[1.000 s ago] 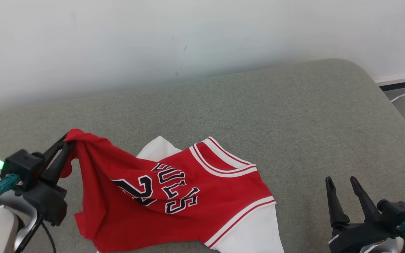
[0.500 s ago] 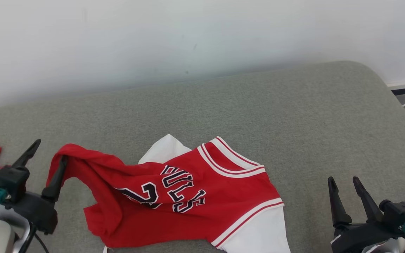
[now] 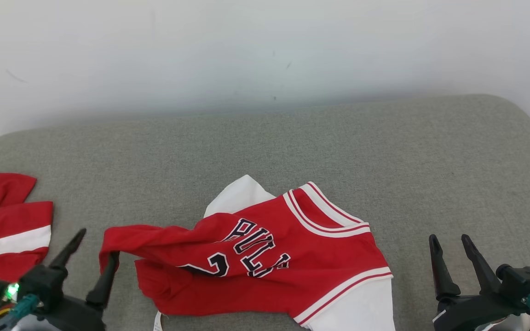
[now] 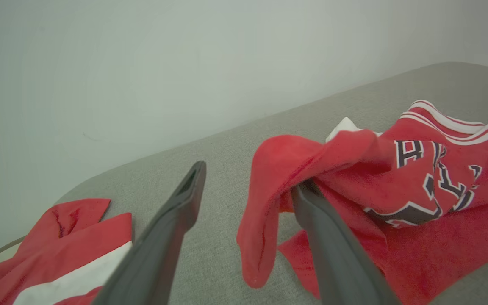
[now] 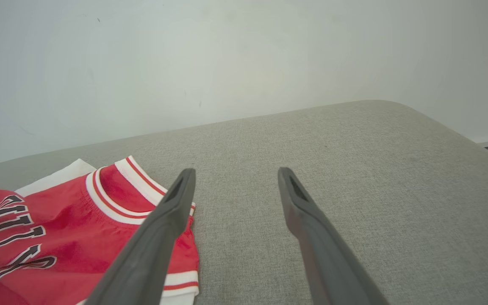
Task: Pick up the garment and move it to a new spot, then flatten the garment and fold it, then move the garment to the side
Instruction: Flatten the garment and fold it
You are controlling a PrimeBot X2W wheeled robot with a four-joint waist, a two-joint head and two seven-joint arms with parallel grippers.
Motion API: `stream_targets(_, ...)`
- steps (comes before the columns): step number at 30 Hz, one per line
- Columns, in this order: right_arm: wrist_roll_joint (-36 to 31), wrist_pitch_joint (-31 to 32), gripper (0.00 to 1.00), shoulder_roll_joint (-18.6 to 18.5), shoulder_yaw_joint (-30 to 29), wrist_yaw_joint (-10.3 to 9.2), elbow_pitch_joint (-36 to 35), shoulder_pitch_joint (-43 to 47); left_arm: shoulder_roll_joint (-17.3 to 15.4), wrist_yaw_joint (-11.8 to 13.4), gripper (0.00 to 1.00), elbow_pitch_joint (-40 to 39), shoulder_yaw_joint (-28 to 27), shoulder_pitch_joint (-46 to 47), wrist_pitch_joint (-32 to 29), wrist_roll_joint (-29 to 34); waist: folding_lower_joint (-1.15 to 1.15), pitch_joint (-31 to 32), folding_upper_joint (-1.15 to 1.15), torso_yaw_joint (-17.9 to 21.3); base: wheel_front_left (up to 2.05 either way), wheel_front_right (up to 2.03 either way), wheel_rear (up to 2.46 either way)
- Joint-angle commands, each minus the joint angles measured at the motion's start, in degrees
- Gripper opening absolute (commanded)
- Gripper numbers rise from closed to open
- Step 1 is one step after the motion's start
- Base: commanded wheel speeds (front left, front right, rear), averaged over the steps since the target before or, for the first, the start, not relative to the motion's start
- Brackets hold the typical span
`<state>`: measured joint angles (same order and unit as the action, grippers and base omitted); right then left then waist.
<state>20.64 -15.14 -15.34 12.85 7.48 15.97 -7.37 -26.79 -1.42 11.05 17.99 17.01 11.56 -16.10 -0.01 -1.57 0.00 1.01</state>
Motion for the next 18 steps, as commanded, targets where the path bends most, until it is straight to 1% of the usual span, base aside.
stream_targets(1,-0.07,-0.16,1.0,-0.06,0.08,0.03,0.06,0.36,0.47,-0.33,1.0,0.29,0.45,-1.25,-0.28,-1.14,0.01,0.04,0.0,-0.24,0.0,0.0,0.0)
stream_targets(3,0.01,-0.16,1.0,-0.1,0.28,0.03,0.17,0.39,1.03,-1.42,1.0,1.02,1.1,-1.94,-0.98,-2.21,0.01,0.07,0.0,-0.42,0.0,0.0,0.0)
stream_targets(7,-0.11,0.11,1.0,-0.05,0.67,0.03,0.31,-0.39,0.34,-4.61,1.0,2.35,3.55,-1.0,-3.36,-5.36,0.01,0.15,0.0,-0.33,0.0,0.0,0.0)
stream_targets(9,0.03,0.11,1.0,-0.24,0.99,0.03,0.46,-0.53,-0.81,-5.44,1.0,2.59,5.04,-0.39,-5.13,-7.17,0.01,0.41,0.0,-0.14,0.0,0.0,0.0)
stream_targets(12,0.44,0.09,1.0,-0.42,1.4,0.03,0.57,-0.56,-2.72,-5.83,1.0,2.01,7.6,0.4,-8.0,-10.38,0.01,0.71,0.0,0.15,0.0,0.0,0.0)
stream_targets(14,0.63,0.07,1.0,-0.45,1.56,0.03,0.72,-0.33,-3.85,-5.94,1.0,1.11,9.43,0.72,-10.14,-14.08,0.01,0.88,0.0,0.3,0.0,0.0,0.0)
stream_targets(18,0.74,0.03,1.0,-0.37,1.71,0.03,0.91,-0.29,-7.53,-5.95,1.0,-0.66,12.96,1.83,-14.21,-20.32,0.01,0.98,0.0,0.52,0.0,0.0,0.0)
